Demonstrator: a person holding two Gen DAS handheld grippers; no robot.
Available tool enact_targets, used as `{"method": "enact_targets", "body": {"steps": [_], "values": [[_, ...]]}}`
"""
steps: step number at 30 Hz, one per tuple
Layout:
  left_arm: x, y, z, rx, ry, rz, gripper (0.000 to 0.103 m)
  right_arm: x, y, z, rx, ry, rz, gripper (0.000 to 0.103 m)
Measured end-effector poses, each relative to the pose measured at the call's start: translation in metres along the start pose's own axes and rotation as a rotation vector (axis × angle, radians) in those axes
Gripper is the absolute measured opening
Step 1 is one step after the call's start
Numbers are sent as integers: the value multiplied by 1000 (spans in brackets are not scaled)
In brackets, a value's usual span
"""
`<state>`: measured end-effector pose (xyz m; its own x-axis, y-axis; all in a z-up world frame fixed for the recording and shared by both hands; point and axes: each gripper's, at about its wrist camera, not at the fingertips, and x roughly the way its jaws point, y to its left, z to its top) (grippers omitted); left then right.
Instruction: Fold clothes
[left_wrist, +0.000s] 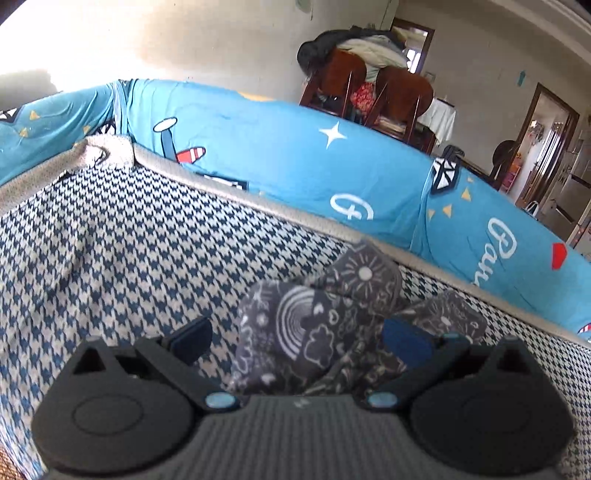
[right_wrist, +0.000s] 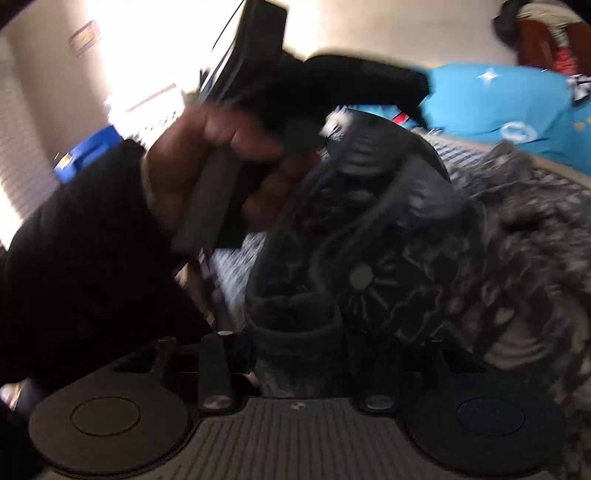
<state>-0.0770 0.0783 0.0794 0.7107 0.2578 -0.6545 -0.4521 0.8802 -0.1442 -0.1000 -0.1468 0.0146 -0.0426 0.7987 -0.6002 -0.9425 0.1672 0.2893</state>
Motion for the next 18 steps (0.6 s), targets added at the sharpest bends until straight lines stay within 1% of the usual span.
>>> {"method": "enact_targets", "body": {"steps": [3,7,8,10,11,14,18], "values": [[-6,6,3,6,-14,-10,103,7,10,-4,-38,47,15,52],[-13,14,4,23,-32,-20,103,4,15,-8,-53,68,18,53],[-14,15,1,39,-26,-24,103,3,15,-8,-51,72,19,53],[-11,16,-9,81,16,-40,103,-1,17,-8,-57,80,16,52],[-10,15,-15,94,34,-35,103,-5,17,-7,-54,79,11,52],[-10,13,-34,126,72,-9,103,-23,18,-3,-39,48,-1,52],[-12,15,-50,133,99,49,103,-50,15,1,-22,-41,-39,54]]}}
